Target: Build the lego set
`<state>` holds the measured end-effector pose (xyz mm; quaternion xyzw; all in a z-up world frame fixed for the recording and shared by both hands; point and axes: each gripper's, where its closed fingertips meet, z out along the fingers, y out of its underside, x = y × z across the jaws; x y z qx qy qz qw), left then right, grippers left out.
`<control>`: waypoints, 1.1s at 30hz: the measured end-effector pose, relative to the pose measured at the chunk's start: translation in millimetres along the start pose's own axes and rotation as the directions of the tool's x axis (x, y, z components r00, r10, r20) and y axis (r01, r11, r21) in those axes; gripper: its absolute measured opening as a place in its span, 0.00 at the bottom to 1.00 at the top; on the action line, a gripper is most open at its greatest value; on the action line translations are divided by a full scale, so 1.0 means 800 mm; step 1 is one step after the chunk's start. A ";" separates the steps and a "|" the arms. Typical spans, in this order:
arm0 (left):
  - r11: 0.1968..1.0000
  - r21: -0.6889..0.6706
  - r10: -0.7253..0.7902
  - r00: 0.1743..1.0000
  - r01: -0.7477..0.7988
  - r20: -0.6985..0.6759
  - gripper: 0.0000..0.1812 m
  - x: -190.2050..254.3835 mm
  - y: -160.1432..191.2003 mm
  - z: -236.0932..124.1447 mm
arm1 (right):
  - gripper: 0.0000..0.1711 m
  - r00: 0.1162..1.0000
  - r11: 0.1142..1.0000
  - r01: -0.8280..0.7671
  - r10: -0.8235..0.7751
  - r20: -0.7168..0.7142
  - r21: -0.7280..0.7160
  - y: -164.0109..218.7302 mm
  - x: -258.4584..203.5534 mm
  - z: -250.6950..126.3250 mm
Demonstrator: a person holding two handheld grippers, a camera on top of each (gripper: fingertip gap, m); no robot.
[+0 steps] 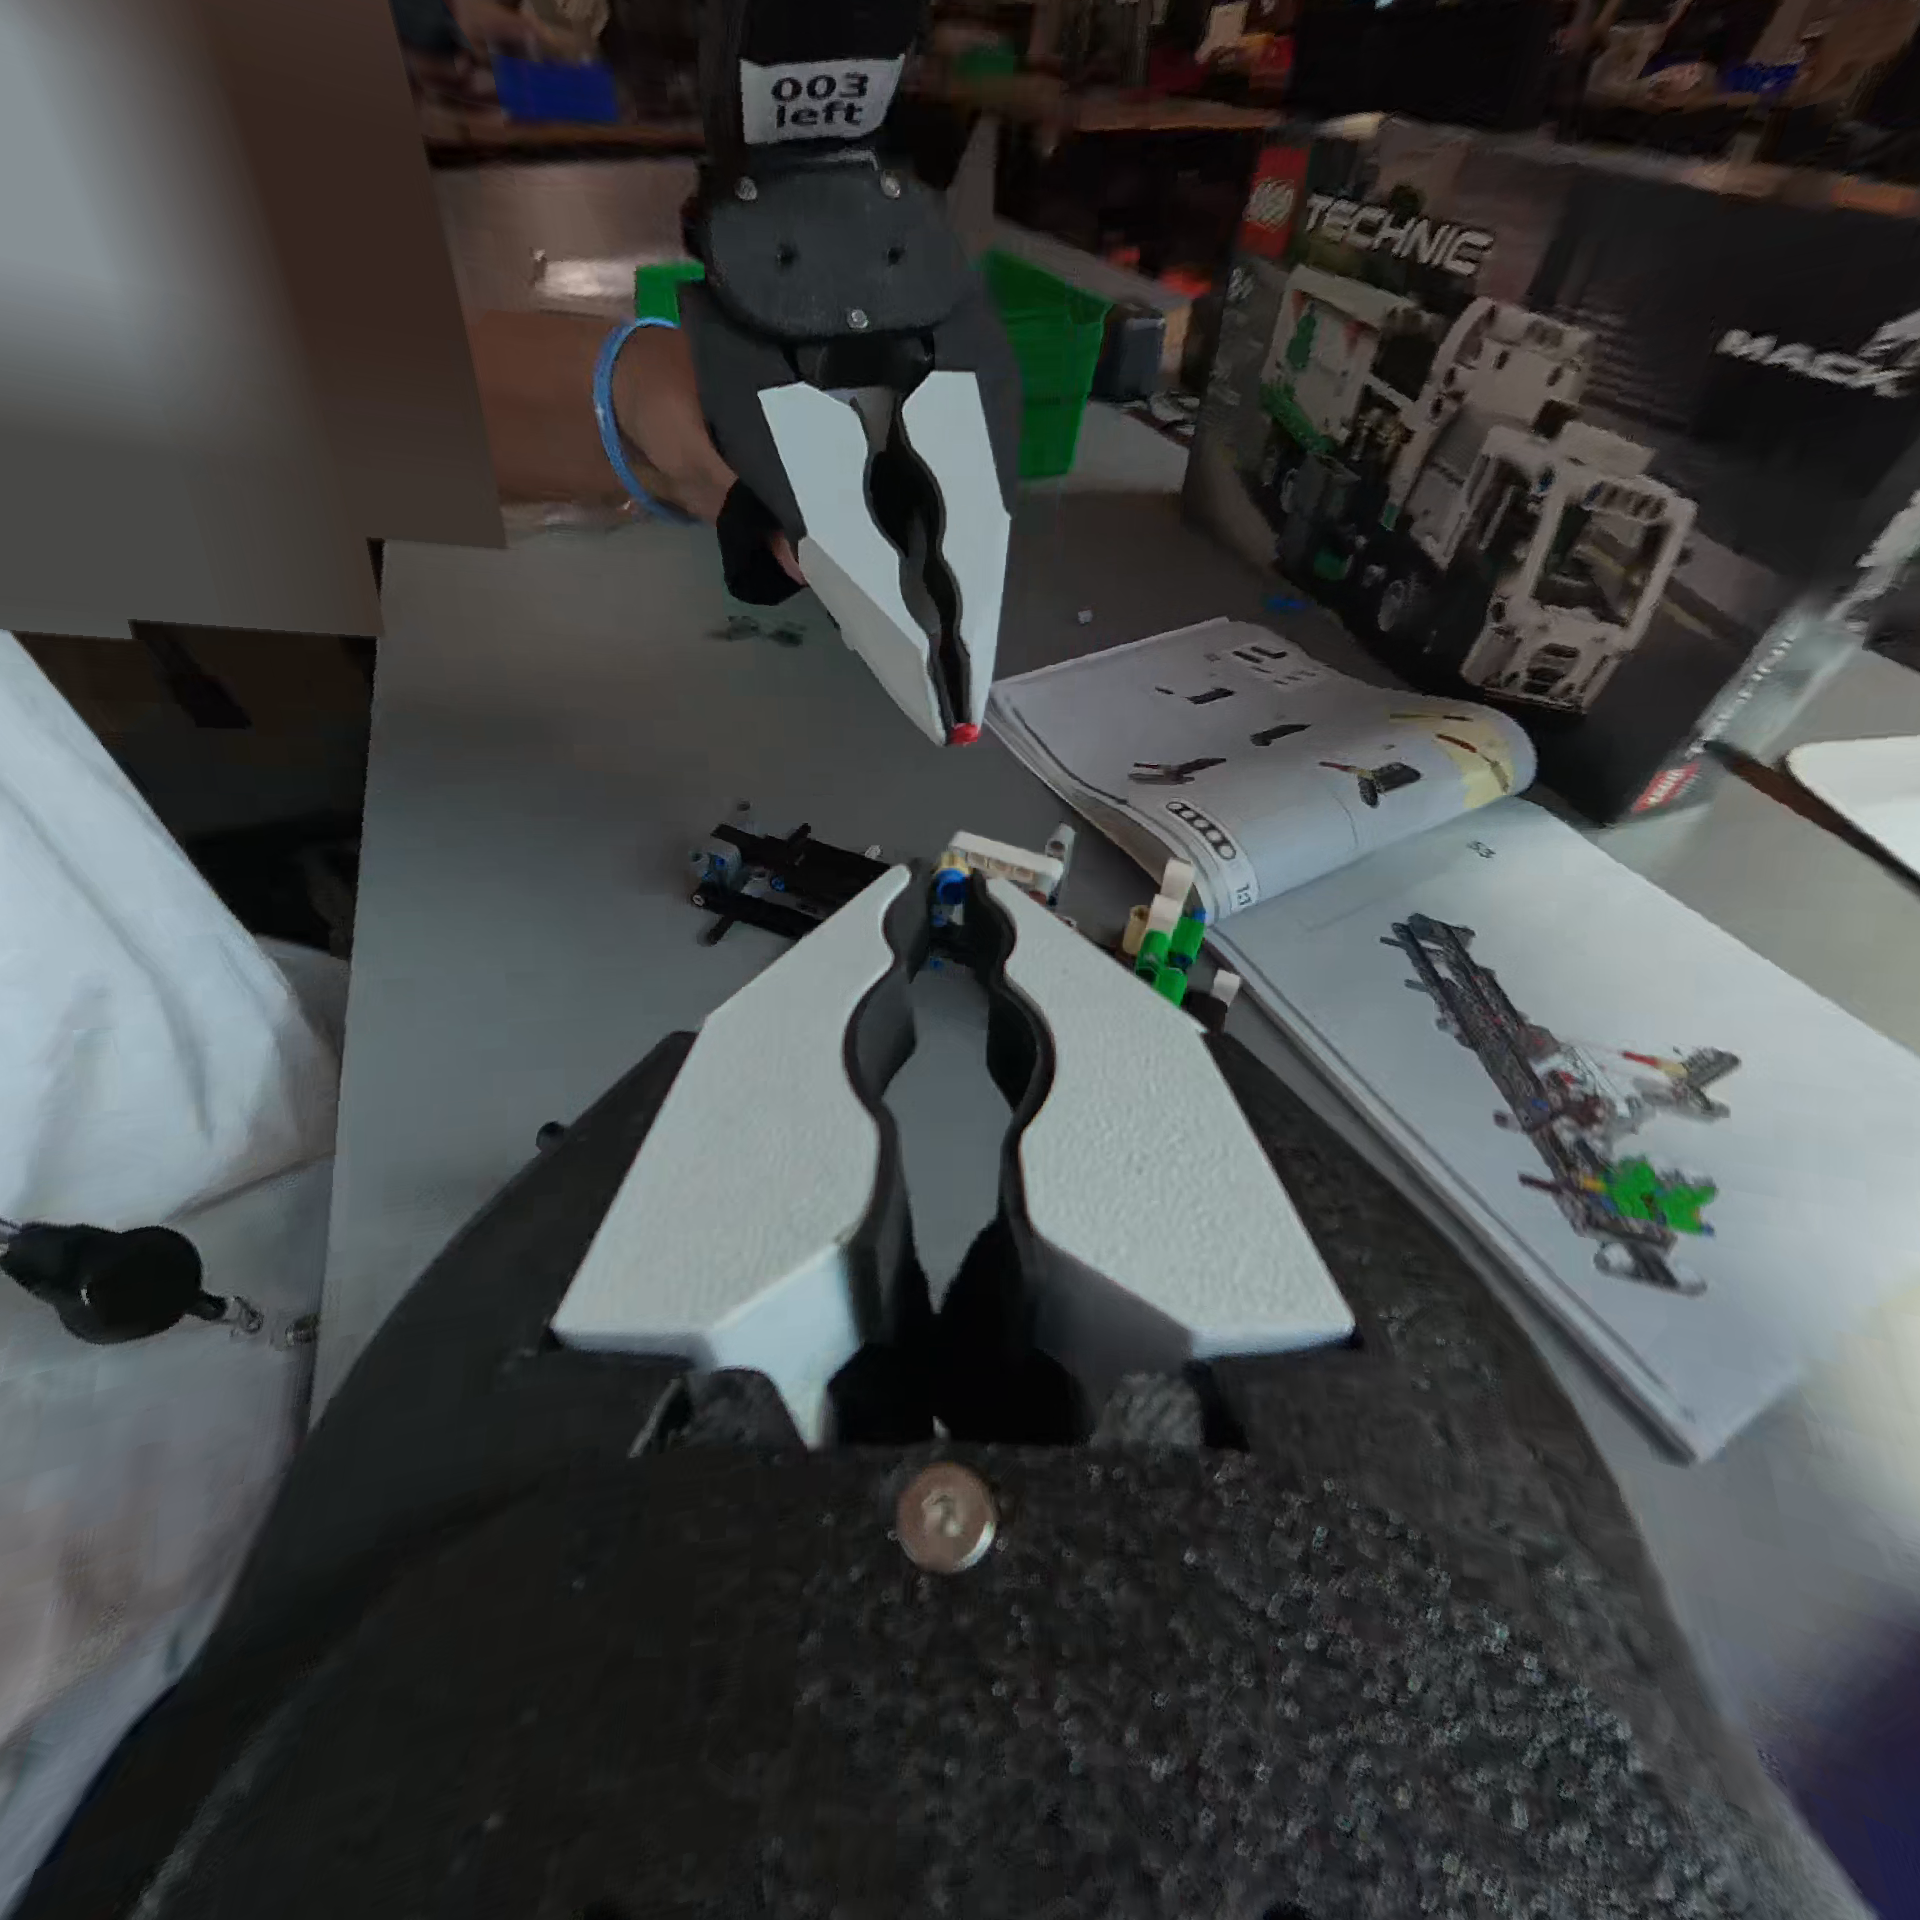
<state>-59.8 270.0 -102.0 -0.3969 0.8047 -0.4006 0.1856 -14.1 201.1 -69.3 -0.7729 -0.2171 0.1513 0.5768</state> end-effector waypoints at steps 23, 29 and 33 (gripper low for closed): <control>0.985 0.055 -0.167 0.980 0.162 0.108 0.01 -0.046 0.118 -0.011 | 0.03 0.816 0.813 0.470 -0.253 0.520 -0.342 0.033 0.031 0.208; 0.962 0.127 -0.259 0.955 0.241 0.145 0.02 -0.064 0.109 -0.017 | 0.03 0.798 0.828 0.410 -0.122 0.591 -0.382 0.034 0.033 0.221; 0.934 0.254 -0.286 0.952 0.252 0.107 0.01 -0.067 0.089 -0.033 | 0.03 0.790 0.893 0.291 -0.023 0.612 -0.343 0.013 0.034 0.224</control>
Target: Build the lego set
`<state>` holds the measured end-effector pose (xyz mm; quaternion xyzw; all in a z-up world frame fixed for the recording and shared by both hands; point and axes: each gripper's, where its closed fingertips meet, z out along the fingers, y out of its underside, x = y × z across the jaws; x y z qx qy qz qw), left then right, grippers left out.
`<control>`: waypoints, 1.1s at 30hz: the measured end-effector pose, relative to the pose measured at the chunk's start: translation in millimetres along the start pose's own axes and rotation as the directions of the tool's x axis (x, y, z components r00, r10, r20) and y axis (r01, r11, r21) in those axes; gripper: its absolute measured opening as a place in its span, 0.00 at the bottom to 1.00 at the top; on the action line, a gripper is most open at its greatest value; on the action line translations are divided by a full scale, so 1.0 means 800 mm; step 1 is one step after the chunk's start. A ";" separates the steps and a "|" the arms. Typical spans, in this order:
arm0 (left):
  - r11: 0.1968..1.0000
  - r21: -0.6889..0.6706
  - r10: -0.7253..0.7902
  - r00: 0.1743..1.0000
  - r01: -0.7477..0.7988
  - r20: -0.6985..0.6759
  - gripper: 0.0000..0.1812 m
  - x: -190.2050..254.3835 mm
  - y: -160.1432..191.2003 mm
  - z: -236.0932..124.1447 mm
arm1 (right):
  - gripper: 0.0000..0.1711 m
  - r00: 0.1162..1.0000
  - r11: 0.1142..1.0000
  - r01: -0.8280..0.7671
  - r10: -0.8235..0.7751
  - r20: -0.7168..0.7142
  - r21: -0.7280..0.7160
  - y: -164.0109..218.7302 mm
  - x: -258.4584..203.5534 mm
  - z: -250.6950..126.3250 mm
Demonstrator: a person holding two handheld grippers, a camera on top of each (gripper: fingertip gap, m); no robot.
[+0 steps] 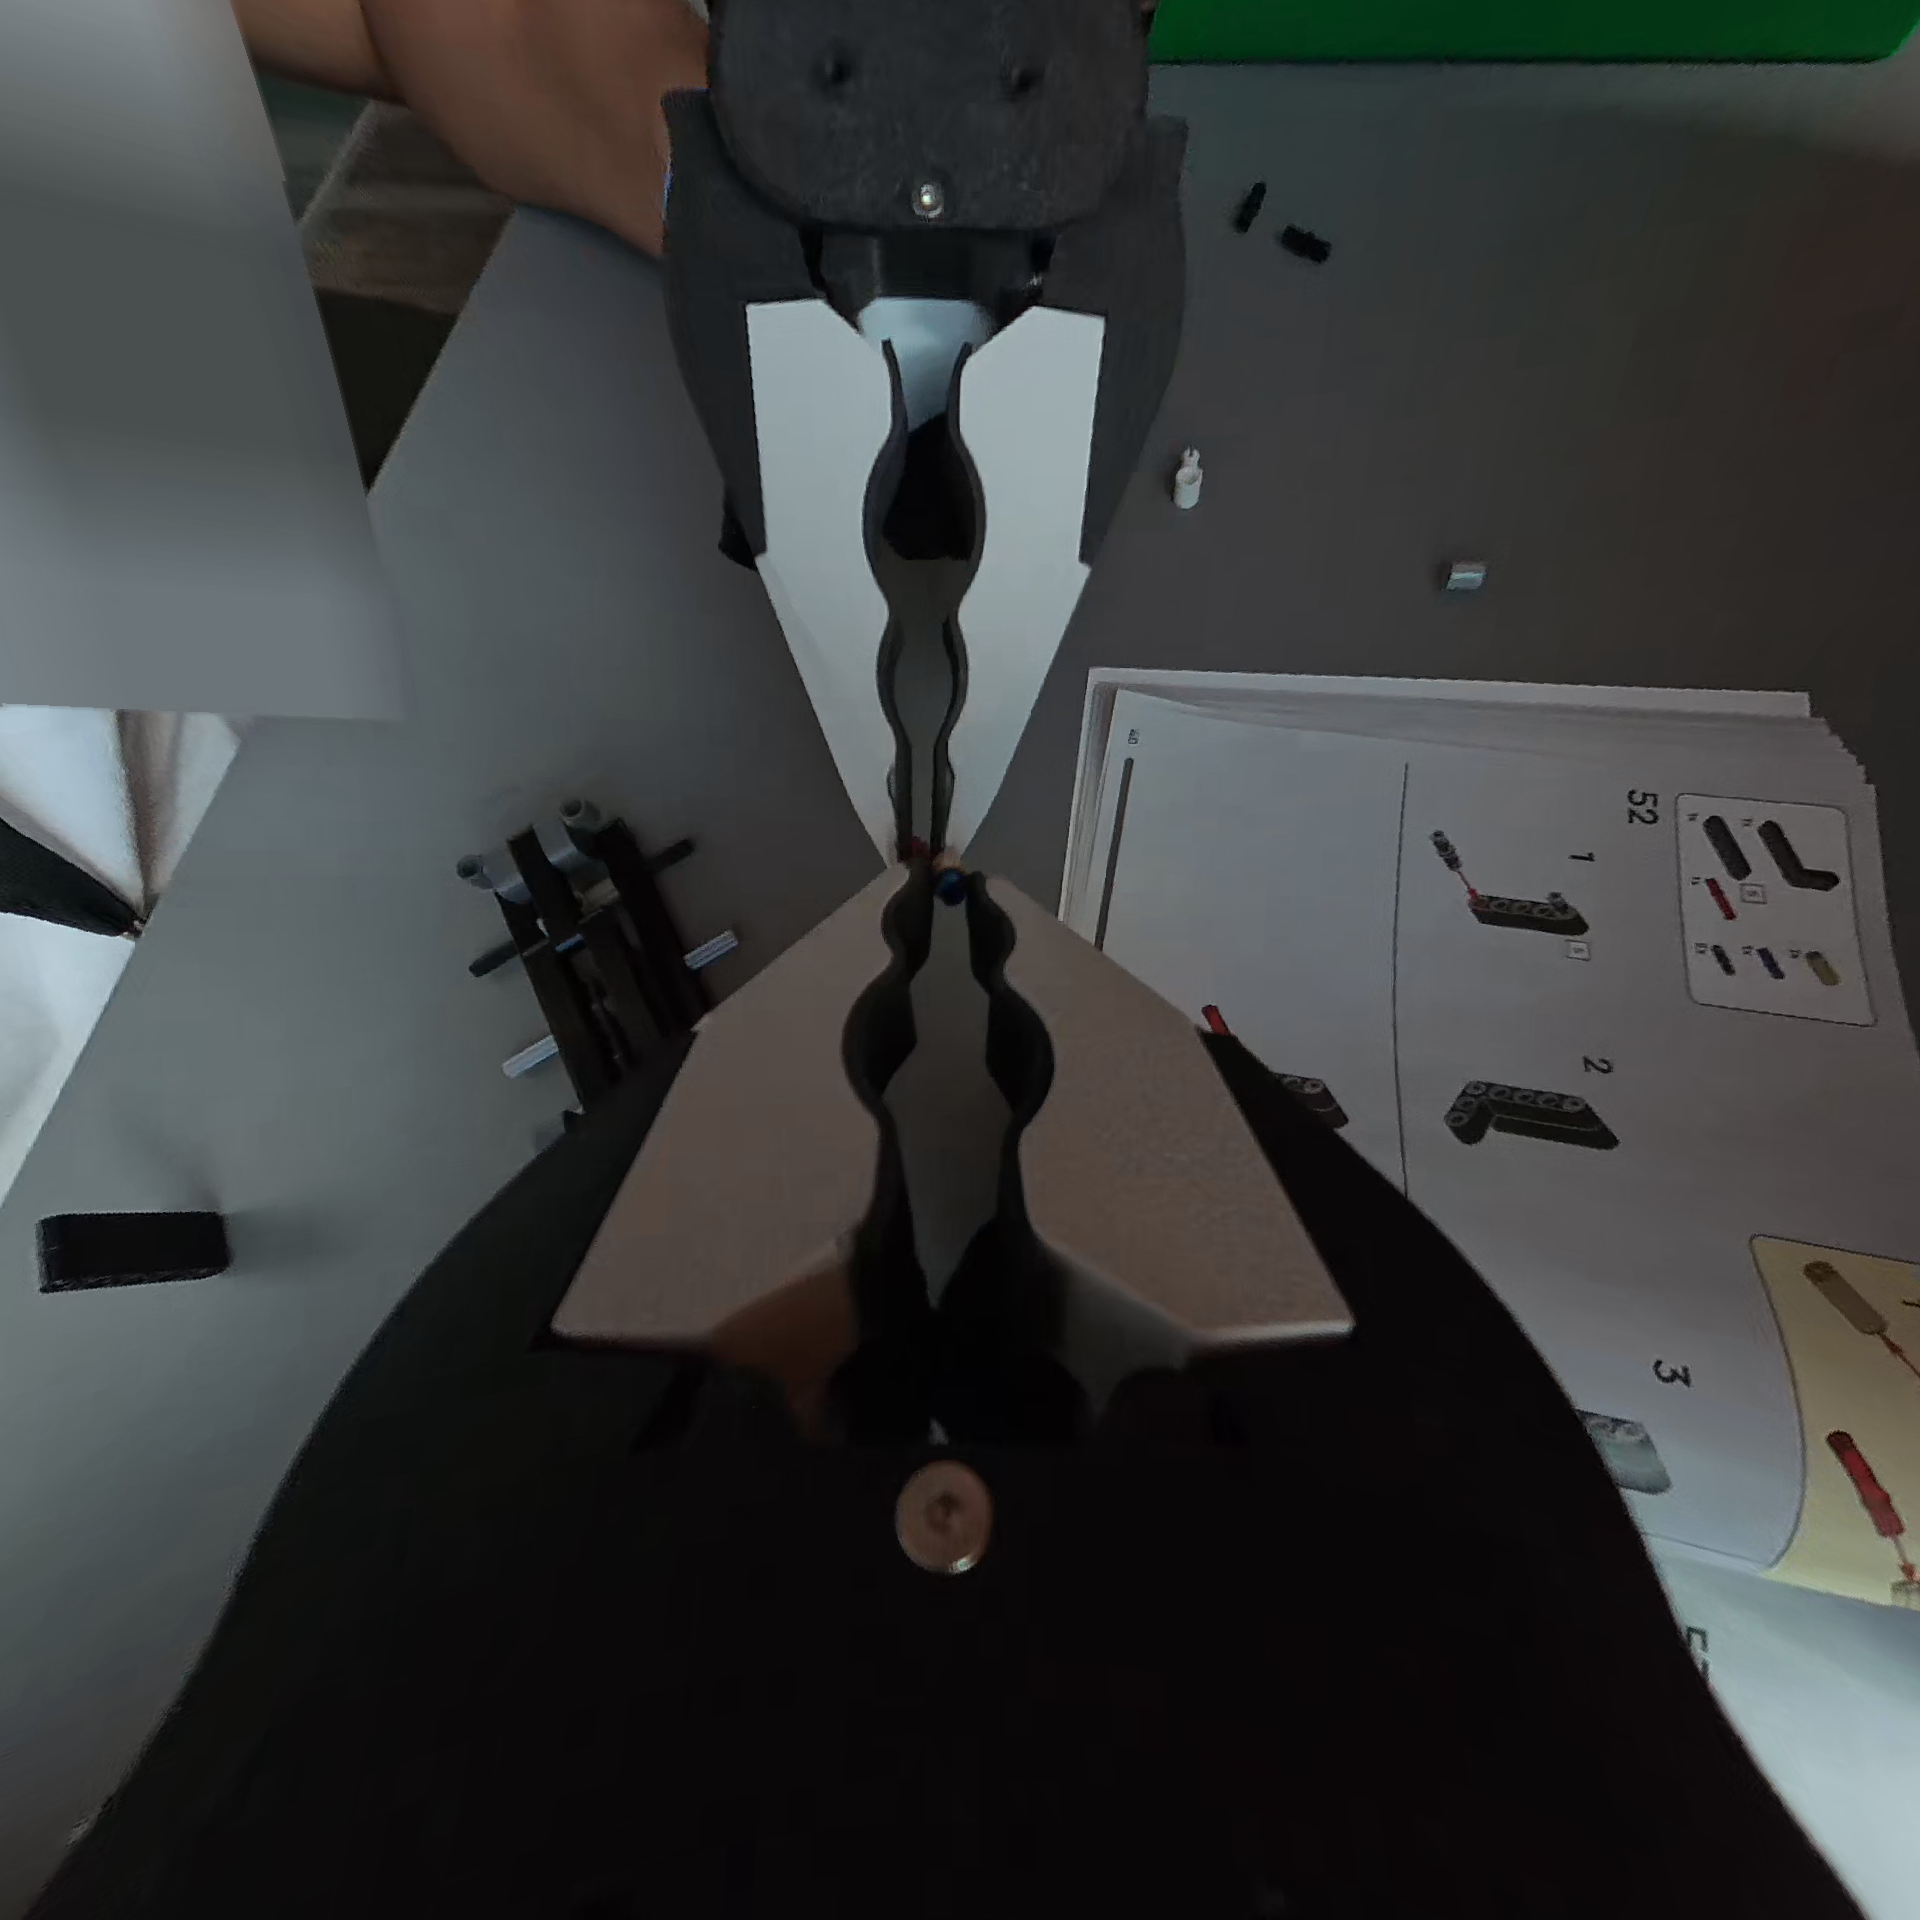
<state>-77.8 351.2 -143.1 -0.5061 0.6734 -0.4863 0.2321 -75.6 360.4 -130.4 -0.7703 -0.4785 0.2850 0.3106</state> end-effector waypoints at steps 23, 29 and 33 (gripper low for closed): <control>0.995 0.054 -0.072 0.990 0.079 -0.124 0.01 0.010 -0.009 -0.011 | 0.03 0.994 0.992 0.010 -0.023 0.103 0.122 -0.008 -0.014 -0.005; 0.996 0.062 -0.054 0.996 0.058 -0.069 0.01 0.005 -0.009 -0.012 | 0.03 0.993 0.989 -0.052 0.037 0.108 0.135 -0.006 -0.010 -0.003; 0.998 0.055 -0.033 0.998 0.036 -0.055 0.01 0.006 -0.008 -0.010 | 0.03 0.993 0.990 -0.046 0.031 0.112 0.132 -0.005 -0.011 0.002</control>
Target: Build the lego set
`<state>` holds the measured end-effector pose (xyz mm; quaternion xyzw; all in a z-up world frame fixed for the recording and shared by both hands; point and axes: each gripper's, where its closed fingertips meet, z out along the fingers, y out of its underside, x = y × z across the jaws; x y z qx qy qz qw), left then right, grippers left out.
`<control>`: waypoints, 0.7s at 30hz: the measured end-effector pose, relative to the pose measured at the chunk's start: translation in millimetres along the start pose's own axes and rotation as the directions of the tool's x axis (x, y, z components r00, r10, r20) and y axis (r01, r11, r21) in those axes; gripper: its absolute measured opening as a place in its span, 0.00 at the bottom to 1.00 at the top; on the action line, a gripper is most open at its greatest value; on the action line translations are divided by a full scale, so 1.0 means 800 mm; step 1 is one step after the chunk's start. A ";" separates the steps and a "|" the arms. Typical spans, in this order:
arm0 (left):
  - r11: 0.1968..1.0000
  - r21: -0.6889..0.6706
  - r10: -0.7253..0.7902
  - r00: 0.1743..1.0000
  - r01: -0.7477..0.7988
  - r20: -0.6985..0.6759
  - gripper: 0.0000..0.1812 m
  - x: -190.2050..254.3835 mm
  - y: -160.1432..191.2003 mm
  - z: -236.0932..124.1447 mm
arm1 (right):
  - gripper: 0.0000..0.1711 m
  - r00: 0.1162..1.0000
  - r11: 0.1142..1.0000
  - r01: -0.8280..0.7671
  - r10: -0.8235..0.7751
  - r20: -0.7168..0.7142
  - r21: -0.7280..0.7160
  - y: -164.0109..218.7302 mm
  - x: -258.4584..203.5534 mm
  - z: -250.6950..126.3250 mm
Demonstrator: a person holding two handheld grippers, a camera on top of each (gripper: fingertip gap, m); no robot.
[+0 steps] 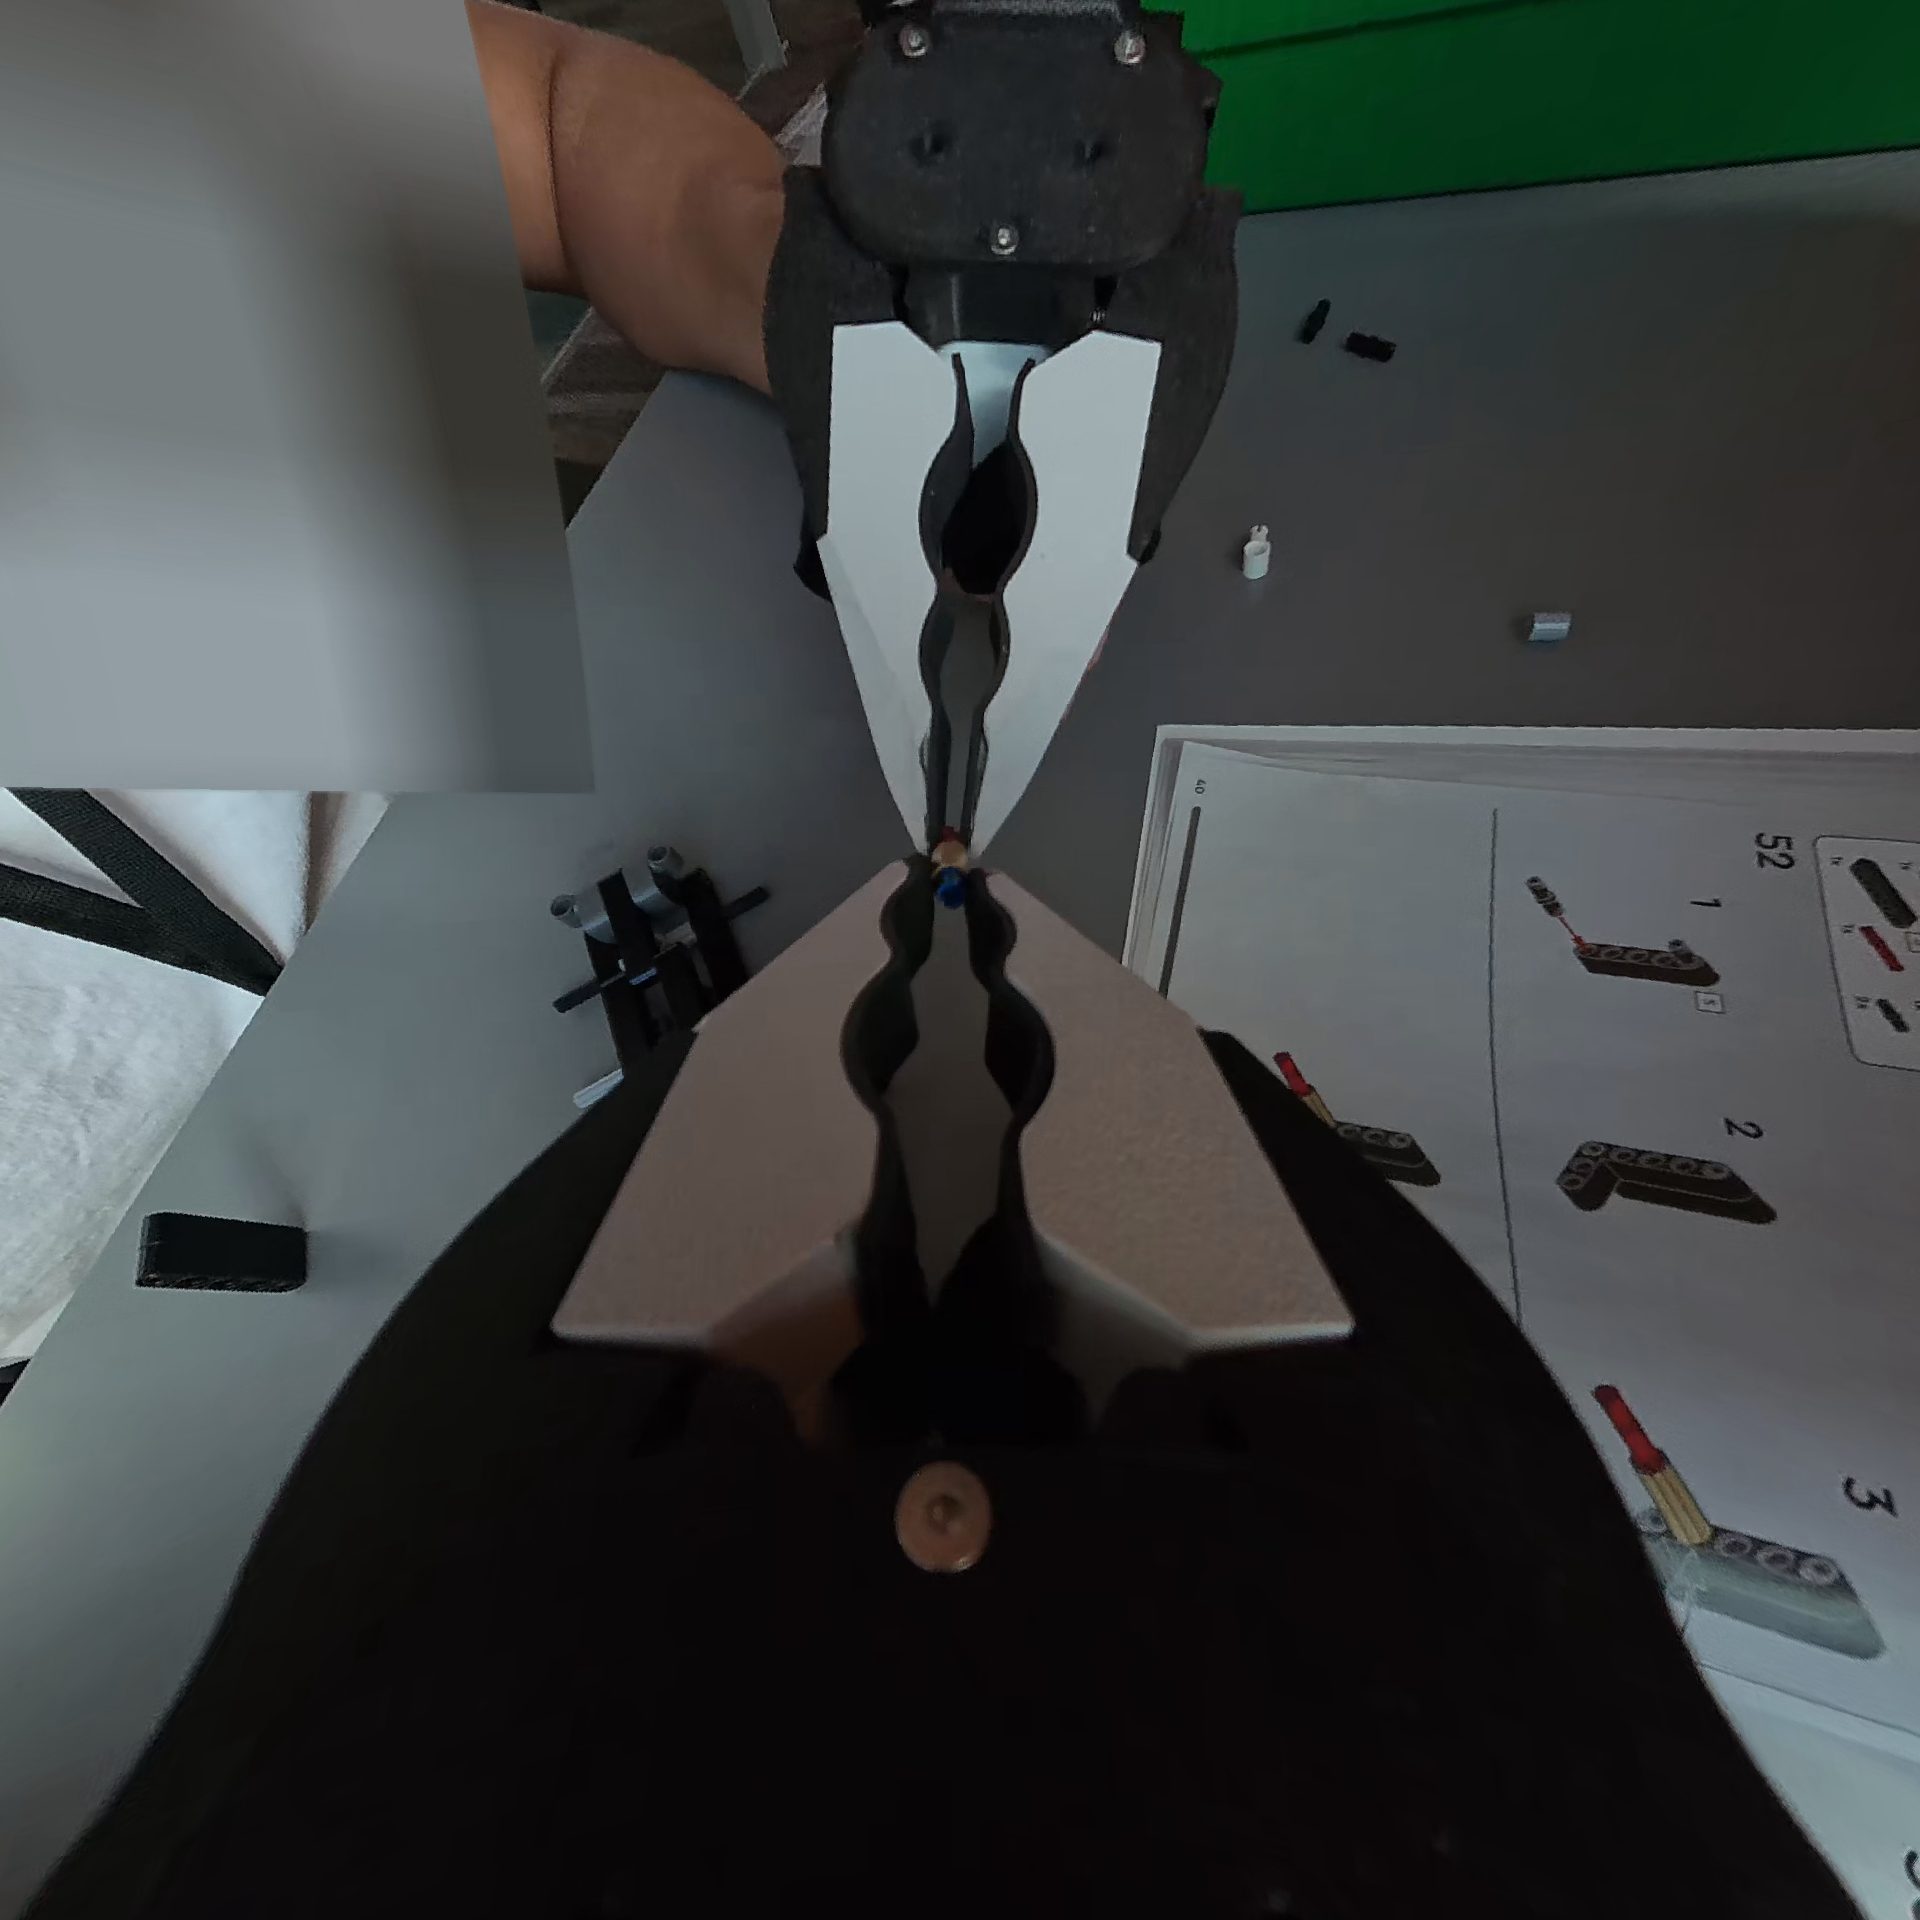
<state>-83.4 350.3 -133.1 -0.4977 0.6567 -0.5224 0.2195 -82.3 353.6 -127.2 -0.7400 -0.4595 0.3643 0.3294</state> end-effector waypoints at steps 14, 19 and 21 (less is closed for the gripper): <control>0.984 0.005 0.178 0.979 -0.180 0.096 0.04 -0.002 -0.004 -0.003 | 0.03 1.000 0.998 -0.027 0.026 0.017 0.049 -0.011 0.003 -0.011; 0.986 -0.018 0.167 0.981 -0.166 0.095 0.02 -0.004 0.001 0.001 | 0.03 0.999 0.998 -0.037 0.036 0.019 0.059 -0.009 0.005 -0.012; 0.987 -0.027 0.159 0.984 -0.158 0.080 0.02 -0.003 0.004 0.001 | 0.03 1.000 0.999 -0.021 0.021 0.009 0.046 -0.008 0.004 -0.010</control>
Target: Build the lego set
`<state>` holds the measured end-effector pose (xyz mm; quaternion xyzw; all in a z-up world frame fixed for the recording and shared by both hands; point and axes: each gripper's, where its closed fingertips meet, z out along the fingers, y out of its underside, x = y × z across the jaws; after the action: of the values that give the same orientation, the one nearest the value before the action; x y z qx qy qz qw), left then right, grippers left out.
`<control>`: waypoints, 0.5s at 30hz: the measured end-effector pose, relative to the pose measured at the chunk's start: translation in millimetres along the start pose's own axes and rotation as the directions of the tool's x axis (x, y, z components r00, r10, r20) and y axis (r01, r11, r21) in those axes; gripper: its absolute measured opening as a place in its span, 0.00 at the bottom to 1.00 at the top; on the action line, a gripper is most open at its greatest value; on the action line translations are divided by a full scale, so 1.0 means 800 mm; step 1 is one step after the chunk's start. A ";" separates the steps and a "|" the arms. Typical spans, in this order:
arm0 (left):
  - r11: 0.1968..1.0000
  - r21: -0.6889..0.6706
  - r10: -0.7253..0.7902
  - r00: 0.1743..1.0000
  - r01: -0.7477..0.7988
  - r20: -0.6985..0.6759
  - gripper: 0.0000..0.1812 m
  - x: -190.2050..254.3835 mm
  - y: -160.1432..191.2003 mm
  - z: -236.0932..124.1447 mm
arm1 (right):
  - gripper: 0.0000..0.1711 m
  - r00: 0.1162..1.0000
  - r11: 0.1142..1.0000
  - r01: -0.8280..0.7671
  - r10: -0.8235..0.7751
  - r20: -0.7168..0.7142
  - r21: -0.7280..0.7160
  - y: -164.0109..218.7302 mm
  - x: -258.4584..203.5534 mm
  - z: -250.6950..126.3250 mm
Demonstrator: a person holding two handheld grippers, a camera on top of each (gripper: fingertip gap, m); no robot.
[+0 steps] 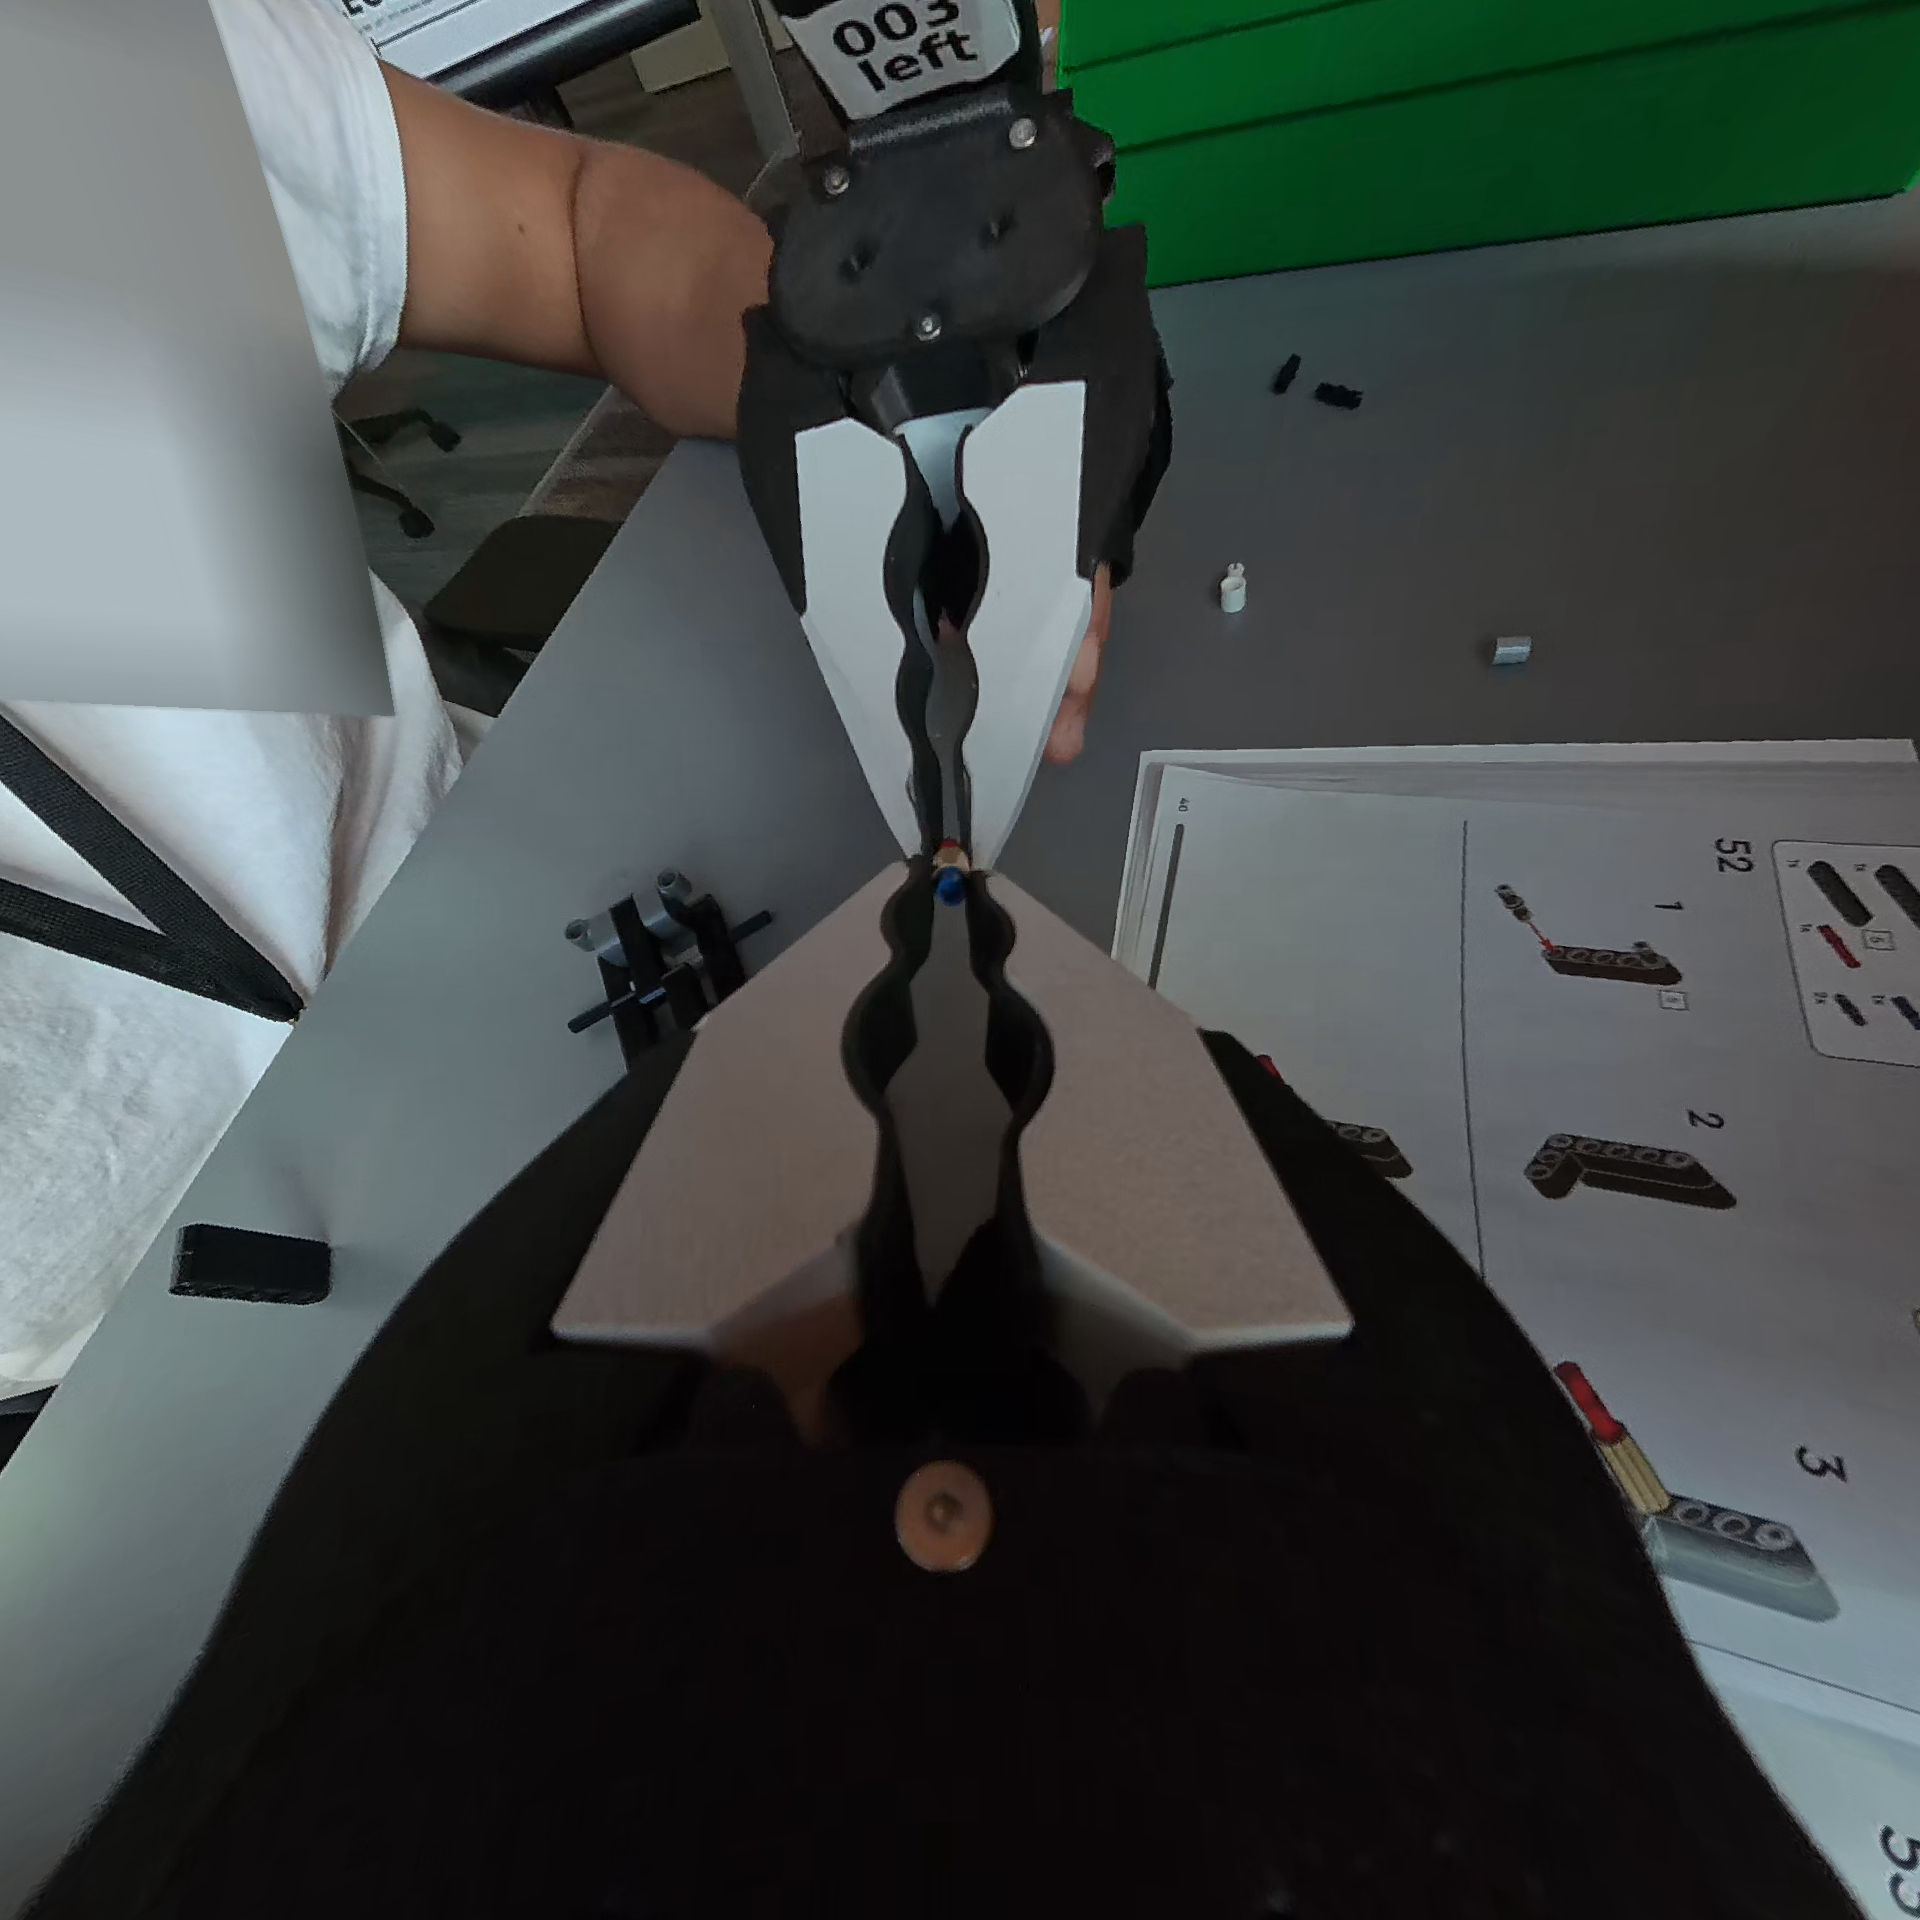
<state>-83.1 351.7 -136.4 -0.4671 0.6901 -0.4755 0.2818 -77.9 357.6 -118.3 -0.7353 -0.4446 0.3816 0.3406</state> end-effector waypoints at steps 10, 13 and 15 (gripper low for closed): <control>0.998 -0.062 -0.012 1.000 0.011 -0.014 0.01 0.007 0.012 0.003 | 0.03 1.000 0.999 0.023 -0.023 -0.003 -0.035 0.006 -0.007 0.012; 0.998 -0.066 0.000 1.000 -0.001 -0.010 0.01 0.011 0.012 0.006 | 0.03 1.000 0.998 0.026 -0.026 -0.002 -0.050 0.006 -0.010 0.012; 1.000 -0.024 -0.017 1.000 0.016 -0.026 0.01 0.013 0.002 0.002 | 0.03 0.999 0.998 0.030 -0.032 -0.025 -0.057 0.000 -0.013 0.005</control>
<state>-86.6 342.0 -138.1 -0.4699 0.6955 -0.4755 0.2634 -84.9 348.8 -117.3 -0.7427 -0.4621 0.3537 0.3312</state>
